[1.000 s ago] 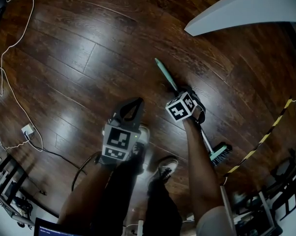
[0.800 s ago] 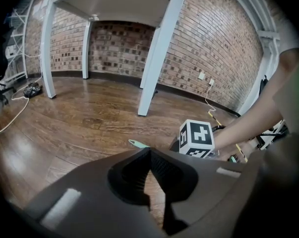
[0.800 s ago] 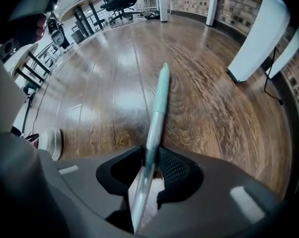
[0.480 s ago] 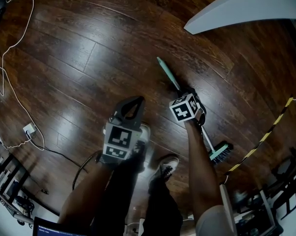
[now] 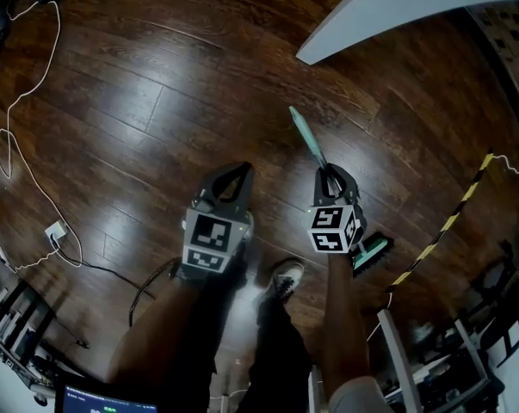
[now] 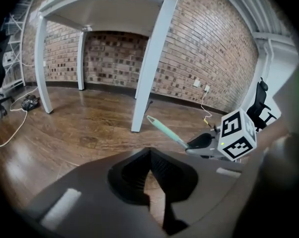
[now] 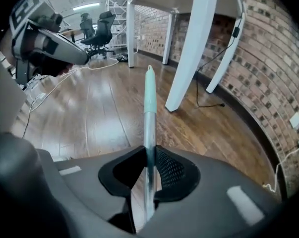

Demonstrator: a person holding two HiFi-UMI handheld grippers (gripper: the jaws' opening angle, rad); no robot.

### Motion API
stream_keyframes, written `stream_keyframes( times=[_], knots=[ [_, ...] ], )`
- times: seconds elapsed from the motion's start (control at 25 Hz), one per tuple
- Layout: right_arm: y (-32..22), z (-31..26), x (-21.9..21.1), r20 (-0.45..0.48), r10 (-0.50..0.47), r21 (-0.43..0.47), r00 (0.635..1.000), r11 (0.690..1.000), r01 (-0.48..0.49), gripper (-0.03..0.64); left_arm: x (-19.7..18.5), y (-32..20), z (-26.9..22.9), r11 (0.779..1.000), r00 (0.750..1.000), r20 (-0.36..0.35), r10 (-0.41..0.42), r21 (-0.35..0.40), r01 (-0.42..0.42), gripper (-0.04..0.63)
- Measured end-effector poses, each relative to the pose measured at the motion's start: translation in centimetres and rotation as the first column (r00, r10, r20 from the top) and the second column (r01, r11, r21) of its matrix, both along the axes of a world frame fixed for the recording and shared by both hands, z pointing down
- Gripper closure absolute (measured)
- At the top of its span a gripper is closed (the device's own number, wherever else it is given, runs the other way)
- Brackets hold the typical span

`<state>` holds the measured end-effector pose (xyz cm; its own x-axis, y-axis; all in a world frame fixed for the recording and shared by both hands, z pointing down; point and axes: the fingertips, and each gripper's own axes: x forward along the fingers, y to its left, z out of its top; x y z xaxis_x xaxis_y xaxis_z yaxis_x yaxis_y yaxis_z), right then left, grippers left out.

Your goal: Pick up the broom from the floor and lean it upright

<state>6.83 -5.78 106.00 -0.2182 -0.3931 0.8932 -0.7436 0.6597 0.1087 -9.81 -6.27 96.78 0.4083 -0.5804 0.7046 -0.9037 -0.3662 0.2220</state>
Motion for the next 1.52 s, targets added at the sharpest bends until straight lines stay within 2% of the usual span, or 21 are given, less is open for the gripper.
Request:
stream_keyframes(
  times=[0.2,0.36,0.52,0.64,0.8,0.92,1.08,1.2,1.36,1.52],
  knots=[
    [-1.8,-9.0,3.1,0.046,0.089,0.120,0.995,0.988,-0.094,0.531,1.6,-1.9,-5.4,0.999,1.000,-0.003,0.024,0.033,-0.024,0.594],
    [-3.4,-16.4,5.9,0.078,0.166,0.207,0.983,0.962,-0.179,0.531,3.4,-3.2,-10.5,0.995,0.997,-0.025,0.070,0.071,-0.068,0.594],
    [-3.8,-22.8,8.2,0.105,0.232,0.256,0.967,0.933,-0.252,0.531,4.7,-4.4,-15.0,0.988,0.992,-0.020,0.127,0.088,-0.125,0.594],
    [-6.1,-26.2,9.8,0.131,0.261,0.296,0.956,0.910,-0.289,0.531,5.4,-8.0,-18.6,0.976,0.988,-0.009,0.157,0.155,-0.154,0.594],
    [-9.9,-30.2,12.0,0.200,0.273,0.327,0.941,0.886,-0.327,0.531,6.7,-11.8,-23.4,0.947,0.979,0.041,0.198,0.249,-0.202,0.594],
    [-12.8,-31.6,13.6,0.252,0.280,0.338,0.926,0.871,-0.356,0.531,7.5,-14.2,-25.8,0.935,0.982,0.042,0.184,0.299,-0.188,0.594],
    [-17.3,-33.6,14.6,0.305,0.254,0.352,0.918,0.865,-0.356,0.531,9.4,-16.0,-27.4,0.937,0.985,0.030,0.172,0.303,-0.173,0.594],
    [-21.1,-35.3,14.0,0.335,0.199,0.379,0.921,0.867,-0.325,0.531,9.9,-17.0,-28.2,0.946,0.991,0.020,0.136,0.296,-0.136,0.594],
    [-27.1,-38.7,10.8,0.345,0.051,0.453,0.937,0.866,-0.214,0.528,9.6,-17.8,-29.1,0.958,0.997,0.018,0.079,0.276,-0.081,0.594],
    [-31.1,-39.9,8.2,0.329,-0.063,0.471,0.942,0.876,-0.106,0.528,9.4,-18.8,-29.8,0.963,0.999,0.012,0.031,0.266,-0.033,0.594]
  ],
)
